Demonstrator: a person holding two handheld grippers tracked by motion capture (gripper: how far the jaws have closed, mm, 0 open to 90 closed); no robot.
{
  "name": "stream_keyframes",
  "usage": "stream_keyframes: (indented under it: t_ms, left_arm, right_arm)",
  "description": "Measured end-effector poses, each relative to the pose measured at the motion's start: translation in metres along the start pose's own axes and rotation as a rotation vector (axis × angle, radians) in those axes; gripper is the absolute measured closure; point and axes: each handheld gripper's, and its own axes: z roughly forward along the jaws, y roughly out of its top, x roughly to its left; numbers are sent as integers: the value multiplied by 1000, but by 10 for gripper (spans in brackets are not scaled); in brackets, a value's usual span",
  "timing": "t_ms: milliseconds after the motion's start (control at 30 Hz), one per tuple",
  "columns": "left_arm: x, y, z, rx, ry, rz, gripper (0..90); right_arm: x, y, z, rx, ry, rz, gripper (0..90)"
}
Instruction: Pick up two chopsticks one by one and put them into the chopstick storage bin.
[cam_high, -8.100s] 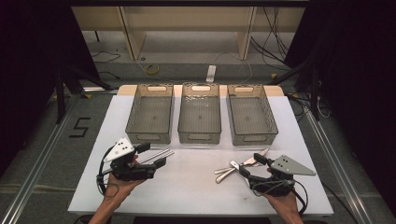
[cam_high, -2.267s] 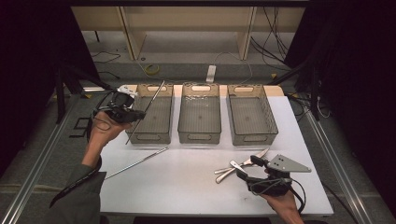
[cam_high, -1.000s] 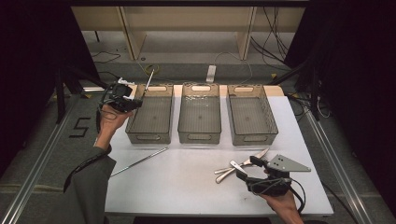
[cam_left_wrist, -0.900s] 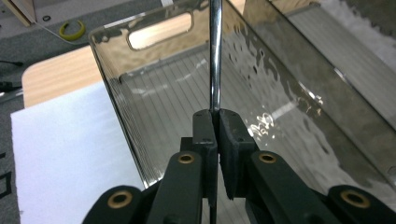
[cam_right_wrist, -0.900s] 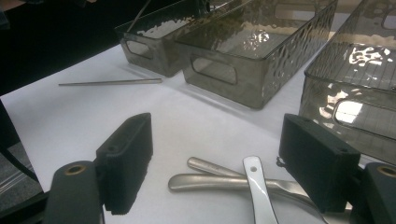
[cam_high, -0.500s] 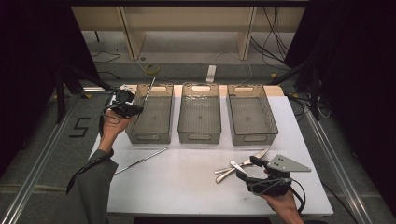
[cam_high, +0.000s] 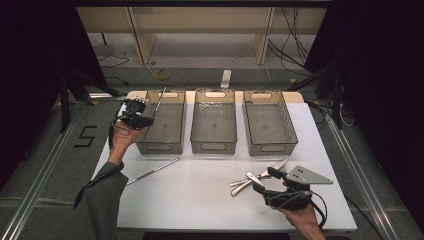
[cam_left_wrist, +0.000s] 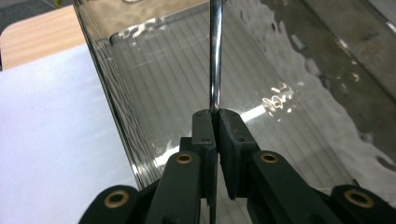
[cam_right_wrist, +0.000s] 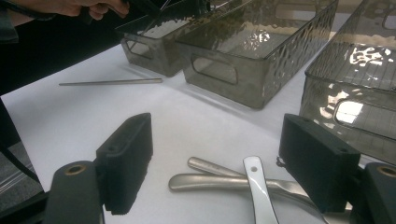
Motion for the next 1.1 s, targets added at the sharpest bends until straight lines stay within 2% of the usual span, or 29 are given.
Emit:
stream_keyframes:
  t_ms: [67, 133, 200, 267, 300, 400, 533, 600, 633, 700, 733, 800, 933, 1100]
  left_arm:
    - [0, 0, 0, -2, -2, -4, 785]
    - [-1, 0, -4, -7, 23, -9, 757]
    - [-1, 0, -6, -8, 19, -20, 732]
    - [-5, -2, -12, -11, 14, -36, 647]
    - [-7, -3, -16, -16, 10, -29, 631]
    - [-11, -8, -25, -42, -18, -57, 547]
    - [-20, -19, -34, -61, -64, -15, 447]
    - [-22, -19, -35, -27, -70, 16, 405]
    - [-24, -19, -38, -36, -61, 11, 381]
    - [-25, -21, -41, -49, -72, 6, 360]
    - [-30, -24, -45, -40, -98, 28, 351]
    - [-32, -26, -47, -21, -87, 50, 325]
    - [-34, -34, -50, 22, -120, 60, 296]
    - [-39, -42, -53, 79, -138, 113, 250]
  right_arm:
    - [0, 0, 0, 0, 1, 1, 268]
    - [0, 0, 0, 0, 0, -1, 268]
    - [0, 0, 0, 1, 0, 0, 268]
    - [0, 0, 0, 1, 0, -3, 268]
    - [0, 0, 0, 2, -1, -1, 268]
    - [0, 0, 0, 2, -1, 1, 268]
    - [0, 0, 0, -1, -3, -2, 268]
    - [0, 0, 0, 0, -3, -1, 268]
    - [0, 0, 0, -5, -1, 1, 268]
    - [1, 1, -1, -2, -1, -6, 268]
    - [1, 1, -1, -4, 0, -6, 268]
    - [1, 1, -1, -7, 1, -4, 268]
    - [1, 1, -1, -5, 4, -5, 268]
    - [1, 1, -1, -5, 0, -4, 268]
